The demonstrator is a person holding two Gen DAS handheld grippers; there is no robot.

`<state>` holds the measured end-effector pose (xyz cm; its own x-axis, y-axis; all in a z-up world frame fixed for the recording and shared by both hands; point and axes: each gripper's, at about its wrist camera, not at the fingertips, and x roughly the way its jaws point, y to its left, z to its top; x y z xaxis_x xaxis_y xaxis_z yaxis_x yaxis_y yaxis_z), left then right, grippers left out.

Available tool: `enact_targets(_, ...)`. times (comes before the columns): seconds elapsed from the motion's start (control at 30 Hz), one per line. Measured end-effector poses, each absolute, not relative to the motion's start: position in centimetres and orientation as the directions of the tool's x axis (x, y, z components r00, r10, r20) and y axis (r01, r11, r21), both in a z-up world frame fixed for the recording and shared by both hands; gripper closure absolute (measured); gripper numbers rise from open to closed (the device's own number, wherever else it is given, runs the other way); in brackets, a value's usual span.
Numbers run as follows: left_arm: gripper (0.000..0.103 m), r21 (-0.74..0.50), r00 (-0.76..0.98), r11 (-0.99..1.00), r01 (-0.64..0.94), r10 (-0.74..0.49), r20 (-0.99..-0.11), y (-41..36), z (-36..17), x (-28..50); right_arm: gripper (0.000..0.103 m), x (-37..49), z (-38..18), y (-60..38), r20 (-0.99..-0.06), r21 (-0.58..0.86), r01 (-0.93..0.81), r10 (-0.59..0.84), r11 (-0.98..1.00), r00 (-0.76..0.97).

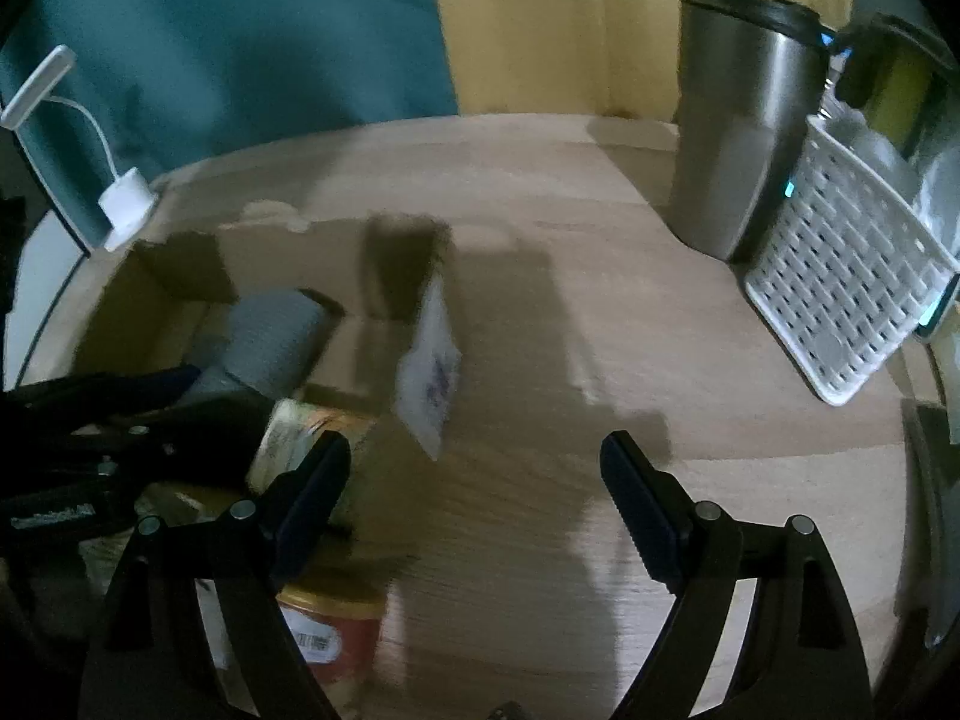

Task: Organize objects
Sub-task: 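Lower the glove into the box with the left tool while the right tool drops the tissue pack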

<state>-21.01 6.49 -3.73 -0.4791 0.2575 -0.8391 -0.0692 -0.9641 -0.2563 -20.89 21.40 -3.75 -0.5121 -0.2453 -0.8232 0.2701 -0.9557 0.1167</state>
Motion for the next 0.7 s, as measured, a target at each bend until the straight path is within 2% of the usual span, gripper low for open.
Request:
enact_targets(0.3,0.047,-0.258,-0.486,-0.962,-0.084,0.266,-0.832,6.5,-3.1,-20.6,0.015,-20.3,-3.6,21.5,-0.807,0.141,0.27,-0.269,-0.952,-0.526)
enact_targets(0.6,0.047,-0.197,-0.58,-0.976,-0.089,0.212,-0.786,5.6,-1.2,-18.9,0.015,-19.5,-2.3,21.8,-0.778,0.146,0.255,-0.271,-0.956,-0.567)
enact_targets(0.7,0.043,-0.192,-0.605,-0.978,-0.078,0.199,-0.771,4.9,-0.7,-18.5,0.015,-19.0,-1.7,21.7,-0.768,0.138,0.261,-0.27,-0.955,-0.581)
